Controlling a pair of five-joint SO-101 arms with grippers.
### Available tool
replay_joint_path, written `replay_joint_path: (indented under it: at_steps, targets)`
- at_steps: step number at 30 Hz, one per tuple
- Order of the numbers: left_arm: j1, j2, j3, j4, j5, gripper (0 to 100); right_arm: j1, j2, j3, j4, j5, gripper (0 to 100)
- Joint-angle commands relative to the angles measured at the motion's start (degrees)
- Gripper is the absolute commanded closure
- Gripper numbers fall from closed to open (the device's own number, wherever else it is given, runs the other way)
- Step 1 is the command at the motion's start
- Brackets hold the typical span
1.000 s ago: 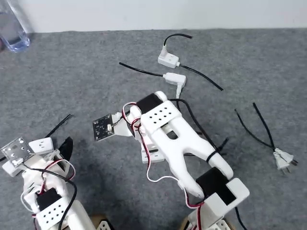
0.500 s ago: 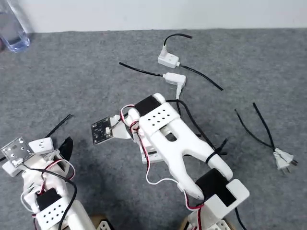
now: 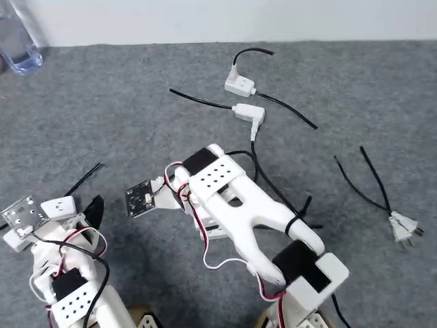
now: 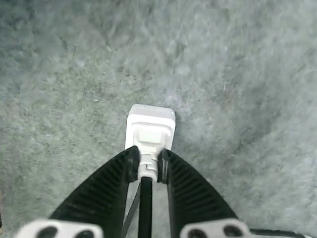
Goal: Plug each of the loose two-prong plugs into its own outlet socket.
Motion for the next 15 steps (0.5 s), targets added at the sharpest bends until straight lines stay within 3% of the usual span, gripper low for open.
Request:
replay_joint_path:
  at_steps: [1,15]
  targets:
    - [0.3,-0.5,-1.0,0.1,-0.4,58,-0.4,3.0,2.9,-3.1,-0.7,99.1]
    - [0.3,-0.5,-1.0,0.1,-0.4,58,0.2,11.0,3.2,-5.9,-0.7,99.1]
